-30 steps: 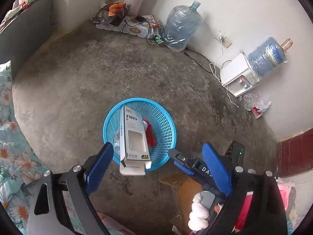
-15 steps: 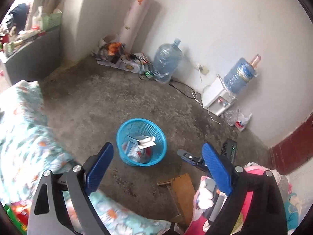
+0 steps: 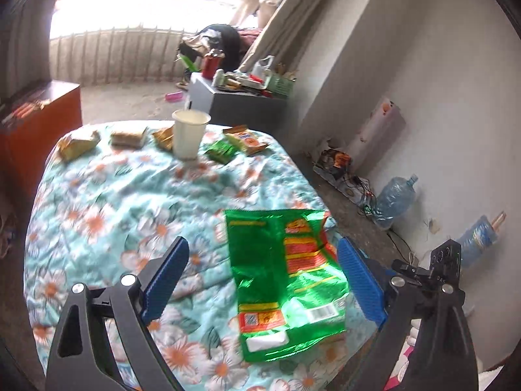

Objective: Collect trash
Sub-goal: 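Move both open tools back to the quilt toward the chip bags, then grasp the green chip bag with the right tool and lift it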

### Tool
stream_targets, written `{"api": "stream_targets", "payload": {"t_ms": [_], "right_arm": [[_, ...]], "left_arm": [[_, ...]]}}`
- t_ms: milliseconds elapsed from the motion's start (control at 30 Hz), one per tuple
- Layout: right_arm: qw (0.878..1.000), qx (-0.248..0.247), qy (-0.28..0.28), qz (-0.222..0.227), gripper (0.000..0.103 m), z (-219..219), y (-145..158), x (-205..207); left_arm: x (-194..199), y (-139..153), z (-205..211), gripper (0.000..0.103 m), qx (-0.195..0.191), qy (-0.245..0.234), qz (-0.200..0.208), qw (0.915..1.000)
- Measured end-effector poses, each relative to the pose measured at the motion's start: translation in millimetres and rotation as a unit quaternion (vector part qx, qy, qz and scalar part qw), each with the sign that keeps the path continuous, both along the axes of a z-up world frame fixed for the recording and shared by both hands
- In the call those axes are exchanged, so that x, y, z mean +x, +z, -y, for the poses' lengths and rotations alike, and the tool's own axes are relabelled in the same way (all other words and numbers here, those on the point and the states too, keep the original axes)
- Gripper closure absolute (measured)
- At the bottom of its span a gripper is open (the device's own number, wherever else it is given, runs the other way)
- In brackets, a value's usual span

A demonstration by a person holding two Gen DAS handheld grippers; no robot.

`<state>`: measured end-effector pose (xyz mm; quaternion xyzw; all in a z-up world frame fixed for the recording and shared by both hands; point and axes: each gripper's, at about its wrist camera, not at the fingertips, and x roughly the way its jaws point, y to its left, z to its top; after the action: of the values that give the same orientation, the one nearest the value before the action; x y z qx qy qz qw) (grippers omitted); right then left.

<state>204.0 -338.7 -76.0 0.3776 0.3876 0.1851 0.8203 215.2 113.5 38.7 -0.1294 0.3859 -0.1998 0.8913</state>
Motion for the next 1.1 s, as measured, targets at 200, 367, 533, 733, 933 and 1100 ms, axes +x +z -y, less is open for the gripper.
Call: {"api": "stream_targets", "payload": {"t_ms": [200,367,533,733,933,1100], "right_arm": [[0.999,-0.001,0.033,-0.041,0.034,-47.6,-1.3,1.7],[0.998,-0.014,0.038,-0.057,0.034,-64.6,6.9,14.0],[0.997,-0.032,0.028,-0.071,0.034,-75.0,14.7,32.3],[0.994,-0.060,0.023,-0.091,0.034,-88.6,13.0,46.6],[0.994,-0.040,0.046,-0.095,0.034,-108.0,11.1,50.5],[0.991,-0.044,0.050,-0.113,0.038,-118.2,2.1,57.4]], "left_arm": [[-26.0,-46.0,-34.3,0.013,-0.021,0.047,-0.019,0.9985],[-37.7,-62.5,-32.8,0.013,-0.011,0.040,-0.014,0.9991],[-48.9,-73.5,-21.0,0.013,0.000,0.021,-0.014,0.9997],[-56.6,-78.0,-13.1,0.013,0.004,0.013,-0.013,0.9998],[-57.3,-81.1,-10.6,0.013,0.010,0.014,-0.013,0.9998],[-60.4,-79.9,-15.0,0.013,0.007,0.019,-0.010,0.9997]]}}
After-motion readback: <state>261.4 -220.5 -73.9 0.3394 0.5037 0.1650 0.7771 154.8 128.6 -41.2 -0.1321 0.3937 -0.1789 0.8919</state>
